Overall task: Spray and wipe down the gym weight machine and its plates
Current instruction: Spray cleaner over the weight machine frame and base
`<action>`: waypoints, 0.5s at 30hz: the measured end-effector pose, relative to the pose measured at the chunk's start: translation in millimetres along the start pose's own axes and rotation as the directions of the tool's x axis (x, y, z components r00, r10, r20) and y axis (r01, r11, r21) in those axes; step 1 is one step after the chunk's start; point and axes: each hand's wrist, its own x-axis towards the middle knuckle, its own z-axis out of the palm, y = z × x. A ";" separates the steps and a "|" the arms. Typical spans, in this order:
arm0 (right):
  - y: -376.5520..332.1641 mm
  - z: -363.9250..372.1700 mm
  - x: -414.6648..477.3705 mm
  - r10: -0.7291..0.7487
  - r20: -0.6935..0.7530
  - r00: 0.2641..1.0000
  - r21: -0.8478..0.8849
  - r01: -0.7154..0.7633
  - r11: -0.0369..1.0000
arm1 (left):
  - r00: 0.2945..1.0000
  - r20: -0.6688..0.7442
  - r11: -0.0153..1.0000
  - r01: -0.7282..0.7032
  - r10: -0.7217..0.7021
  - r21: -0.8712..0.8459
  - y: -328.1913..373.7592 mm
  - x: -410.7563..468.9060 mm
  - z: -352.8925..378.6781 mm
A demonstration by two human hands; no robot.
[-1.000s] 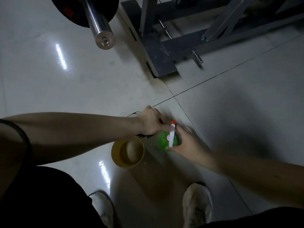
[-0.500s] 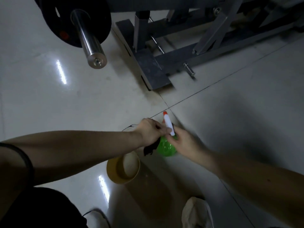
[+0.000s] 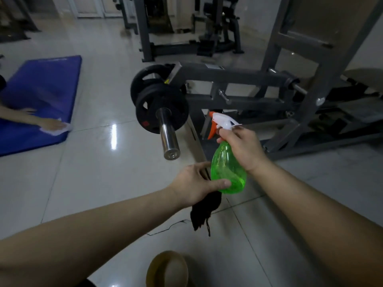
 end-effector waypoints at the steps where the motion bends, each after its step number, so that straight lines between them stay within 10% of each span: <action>1: -4.3 4.4 4.5 0.001 0.026 1.000 -0.002 -0.001 1.000 | 1.000 -0.002 0.999 0.013 -0.014 -0.036 -4.5 0.0 -0.9; 15: 36.9 23.5 -3.9 0.079 0.308 0.948 -0.174 -0.025 0.984 | 0.998 0.059 0.984 0.042 -0.032 -0.173 -67.1 -12.4 51.0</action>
